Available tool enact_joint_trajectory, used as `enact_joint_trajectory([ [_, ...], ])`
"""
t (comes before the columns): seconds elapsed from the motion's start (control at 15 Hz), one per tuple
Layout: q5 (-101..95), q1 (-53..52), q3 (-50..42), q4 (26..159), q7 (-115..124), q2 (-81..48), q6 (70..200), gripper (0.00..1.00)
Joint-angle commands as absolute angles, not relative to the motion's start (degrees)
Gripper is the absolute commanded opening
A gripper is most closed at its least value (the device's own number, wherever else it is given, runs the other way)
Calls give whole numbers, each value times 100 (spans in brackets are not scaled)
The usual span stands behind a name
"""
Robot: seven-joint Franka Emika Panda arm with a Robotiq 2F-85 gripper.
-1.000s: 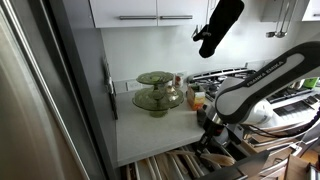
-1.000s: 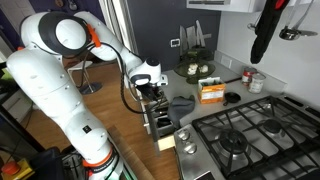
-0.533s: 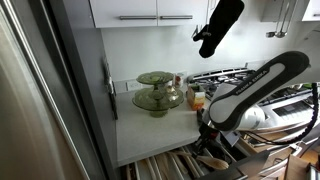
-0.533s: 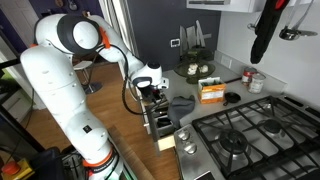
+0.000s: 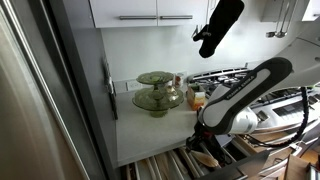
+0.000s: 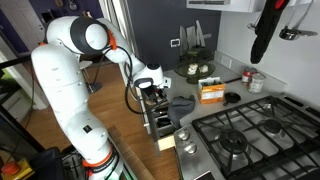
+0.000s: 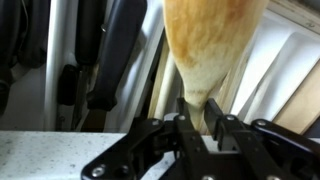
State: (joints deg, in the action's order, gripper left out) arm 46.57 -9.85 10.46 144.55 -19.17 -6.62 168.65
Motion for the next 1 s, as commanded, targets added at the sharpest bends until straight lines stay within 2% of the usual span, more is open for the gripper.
enact_joint_trajectory([
  [0.0, 4913, -1000, 1107, 14255, -1897, -994, 17226, 6],
  [0.93, 6248, -790, 1742, 13595, -2361, -1723, 17949, 6],
])
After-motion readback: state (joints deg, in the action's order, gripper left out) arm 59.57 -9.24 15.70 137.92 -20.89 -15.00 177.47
